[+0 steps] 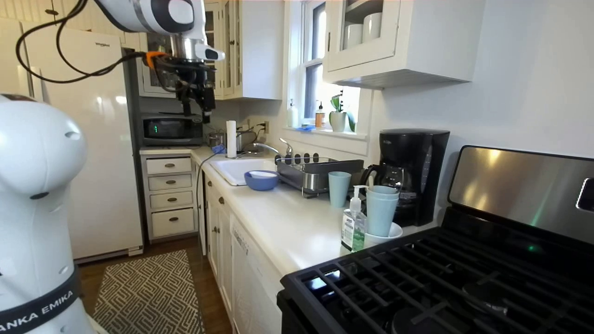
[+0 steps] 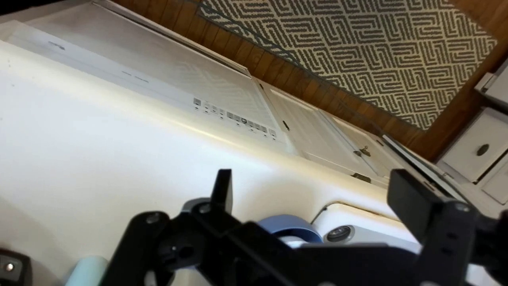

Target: Press the button on the dishwasher

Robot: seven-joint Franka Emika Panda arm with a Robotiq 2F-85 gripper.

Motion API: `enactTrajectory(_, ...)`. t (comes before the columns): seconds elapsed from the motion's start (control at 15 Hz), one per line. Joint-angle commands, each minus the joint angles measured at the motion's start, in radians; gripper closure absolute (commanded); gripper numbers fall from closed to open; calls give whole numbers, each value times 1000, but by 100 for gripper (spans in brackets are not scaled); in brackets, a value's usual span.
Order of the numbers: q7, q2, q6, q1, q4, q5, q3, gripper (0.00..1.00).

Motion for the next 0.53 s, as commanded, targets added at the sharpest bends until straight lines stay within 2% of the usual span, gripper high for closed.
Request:
enactTrajectory(0.0,121,142,136,-23,-50,10,24,0)
enactTrajectory(0.2,127,221,227,-5,-107,38,6,0)
enactTrajectory(0.27,132,248,259,-3,-123,34,6,5)
enactTrajectory(0.33,133,275,283,2,-135,36,6,28)
enactTrajectory(0.47,169,325,339,4,-161,24,15,32)
